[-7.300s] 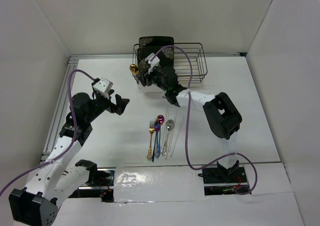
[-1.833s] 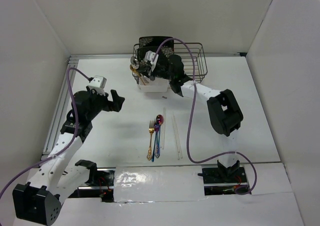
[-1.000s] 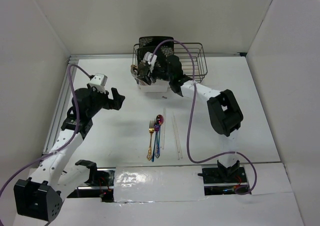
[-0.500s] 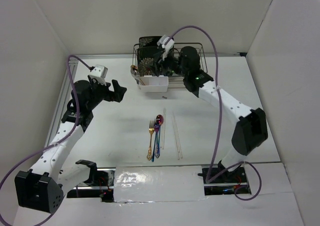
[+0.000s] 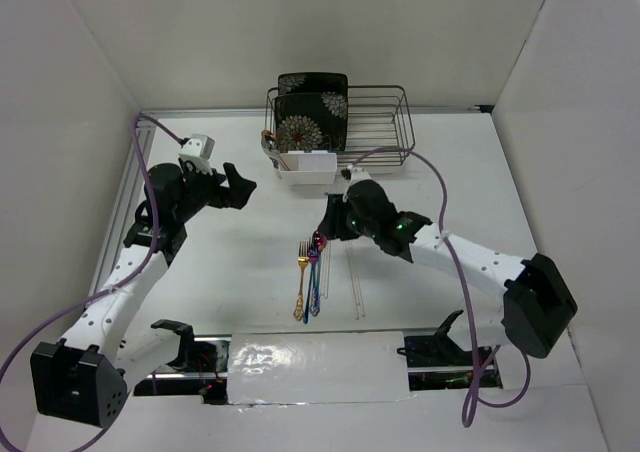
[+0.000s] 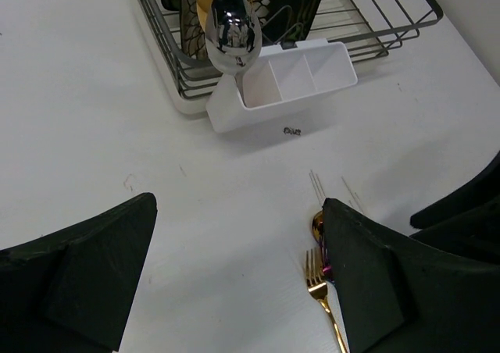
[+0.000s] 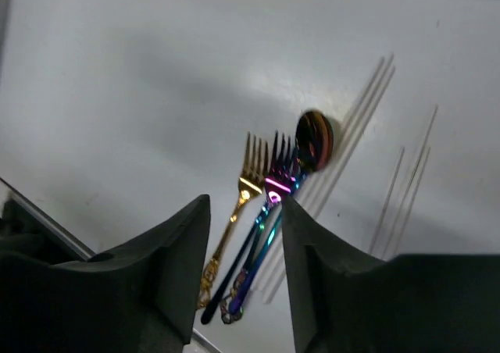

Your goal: Sort the eating utensils into containers

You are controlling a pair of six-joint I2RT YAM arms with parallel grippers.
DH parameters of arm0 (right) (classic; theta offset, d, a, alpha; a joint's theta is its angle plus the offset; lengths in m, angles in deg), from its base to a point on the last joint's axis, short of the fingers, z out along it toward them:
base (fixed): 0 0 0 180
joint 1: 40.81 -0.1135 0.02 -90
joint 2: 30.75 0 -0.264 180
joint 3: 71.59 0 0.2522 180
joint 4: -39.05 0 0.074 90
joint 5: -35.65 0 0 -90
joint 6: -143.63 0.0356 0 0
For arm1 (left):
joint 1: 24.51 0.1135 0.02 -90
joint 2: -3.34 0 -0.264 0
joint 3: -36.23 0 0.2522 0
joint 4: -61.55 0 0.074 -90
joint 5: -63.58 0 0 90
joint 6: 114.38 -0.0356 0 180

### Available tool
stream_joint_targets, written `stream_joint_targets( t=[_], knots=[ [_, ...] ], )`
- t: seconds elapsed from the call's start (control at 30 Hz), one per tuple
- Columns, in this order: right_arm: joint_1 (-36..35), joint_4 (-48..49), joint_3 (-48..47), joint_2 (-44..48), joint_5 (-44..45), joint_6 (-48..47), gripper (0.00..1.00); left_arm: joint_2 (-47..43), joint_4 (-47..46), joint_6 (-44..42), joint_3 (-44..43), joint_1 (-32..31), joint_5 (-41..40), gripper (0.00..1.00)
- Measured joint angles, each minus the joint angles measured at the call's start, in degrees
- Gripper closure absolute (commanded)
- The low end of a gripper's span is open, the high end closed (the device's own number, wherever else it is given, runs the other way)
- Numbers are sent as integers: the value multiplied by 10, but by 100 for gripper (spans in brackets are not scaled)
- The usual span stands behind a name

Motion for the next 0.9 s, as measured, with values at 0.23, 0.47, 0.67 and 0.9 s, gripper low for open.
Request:
stream_joint_targets(
  t=[0.23,0.47,0.67,0.9],
  knots=[
    [-20,4,37,-45,23,19,59,-35,29,17,24,0,16,0],
    [-19,28,15,-131,36,-6,64,-81,55,19,45,1,10,0],
    [-16,34,3,-176,37,-22,65,-93,66,18,52,1,1,0],
    [-11,41,-20,-197,42,-37,68,-94,66,12,52,1,-7,0]
  ],
)
